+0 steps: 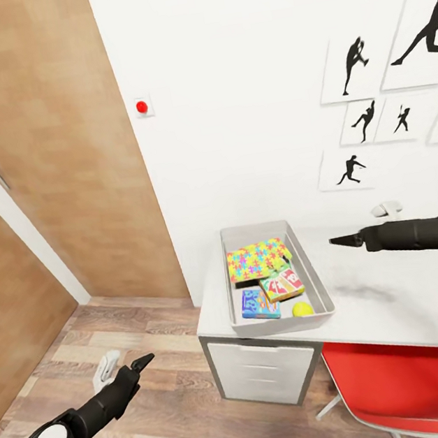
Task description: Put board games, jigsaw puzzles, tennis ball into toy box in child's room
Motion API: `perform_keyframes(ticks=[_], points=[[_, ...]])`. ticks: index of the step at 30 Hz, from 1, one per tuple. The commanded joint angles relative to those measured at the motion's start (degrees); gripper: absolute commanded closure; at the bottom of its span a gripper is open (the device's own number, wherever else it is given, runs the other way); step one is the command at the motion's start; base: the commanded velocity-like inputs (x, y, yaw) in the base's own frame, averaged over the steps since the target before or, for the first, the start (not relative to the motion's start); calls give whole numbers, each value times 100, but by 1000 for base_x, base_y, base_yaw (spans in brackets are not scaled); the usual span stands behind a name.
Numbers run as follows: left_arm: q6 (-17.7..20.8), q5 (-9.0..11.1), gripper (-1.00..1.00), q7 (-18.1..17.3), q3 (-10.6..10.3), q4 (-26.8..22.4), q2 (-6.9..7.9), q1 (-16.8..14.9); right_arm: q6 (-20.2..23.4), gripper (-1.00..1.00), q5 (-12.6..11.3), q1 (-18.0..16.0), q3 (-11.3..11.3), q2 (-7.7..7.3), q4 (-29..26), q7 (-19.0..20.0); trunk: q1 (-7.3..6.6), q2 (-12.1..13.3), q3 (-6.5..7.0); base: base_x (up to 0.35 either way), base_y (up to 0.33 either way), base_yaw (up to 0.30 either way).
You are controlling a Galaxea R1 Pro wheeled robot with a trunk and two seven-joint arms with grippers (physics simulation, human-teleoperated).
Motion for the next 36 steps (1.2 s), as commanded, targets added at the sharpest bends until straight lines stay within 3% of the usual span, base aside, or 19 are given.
perform_keyframes(ticks=[1,8,11,19,27,32,36], points=[[22,60,-100,51,-3,10,-3,-6,4,-100,2,10,5,31,3,8,4,-12,-2,0,0,0],[8,46,-100,52,-51,56,-19,-1,-38,-100,40,336,-25,308,4,-33,4,-12,64,0,0,0],[0,-53,-100,53,-145,73,-30,8,-83,-100,62,536,-50,474,6,-146,4,-12,92,0,0,0],[-9,-214,-100,54,-273,83,-44,14,-353,-100,67,702,-79,562,1,-562,4,-12,168,0,0,0],[-24,-293,-100,55,-392,86,-108,5,-821,-100,63,1060,-111,367,-3,-767,4,-12,244,0,0,0],[-28,-336,-100,59,-544,85,-130,-9,-1337,-100,60,1416,-139,161,-6,-788,4,-12,291,0,0,0],[-30,-534,-100,58,-706,90,-147,-28,-1732,-100,54,1610,-150,-52,-11,-703,4,-12,329,0,0,0]])
